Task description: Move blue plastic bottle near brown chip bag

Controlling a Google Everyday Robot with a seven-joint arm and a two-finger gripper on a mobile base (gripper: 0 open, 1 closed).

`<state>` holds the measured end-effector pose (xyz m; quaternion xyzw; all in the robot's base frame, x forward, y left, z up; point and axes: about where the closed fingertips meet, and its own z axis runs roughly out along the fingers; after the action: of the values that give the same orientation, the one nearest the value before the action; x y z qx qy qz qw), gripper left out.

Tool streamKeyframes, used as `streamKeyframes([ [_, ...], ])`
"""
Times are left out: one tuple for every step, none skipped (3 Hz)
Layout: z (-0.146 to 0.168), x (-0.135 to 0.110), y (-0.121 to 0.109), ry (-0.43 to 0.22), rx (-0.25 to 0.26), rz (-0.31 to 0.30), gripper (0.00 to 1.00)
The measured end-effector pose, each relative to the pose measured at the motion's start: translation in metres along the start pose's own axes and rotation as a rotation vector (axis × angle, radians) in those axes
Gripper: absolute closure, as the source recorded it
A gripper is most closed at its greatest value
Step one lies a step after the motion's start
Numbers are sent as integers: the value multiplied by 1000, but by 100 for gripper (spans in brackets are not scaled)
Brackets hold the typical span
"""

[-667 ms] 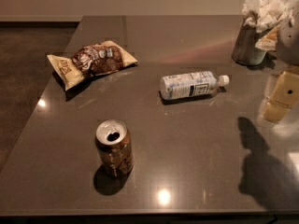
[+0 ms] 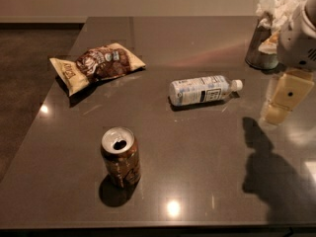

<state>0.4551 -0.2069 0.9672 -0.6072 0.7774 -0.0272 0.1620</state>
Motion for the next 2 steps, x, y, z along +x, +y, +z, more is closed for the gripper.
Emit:
streamKeyframes([
  [32, -17, -19, -20, -28, -17, 0],
  [67, -29, -40, -37, -57, -30, 0],
])
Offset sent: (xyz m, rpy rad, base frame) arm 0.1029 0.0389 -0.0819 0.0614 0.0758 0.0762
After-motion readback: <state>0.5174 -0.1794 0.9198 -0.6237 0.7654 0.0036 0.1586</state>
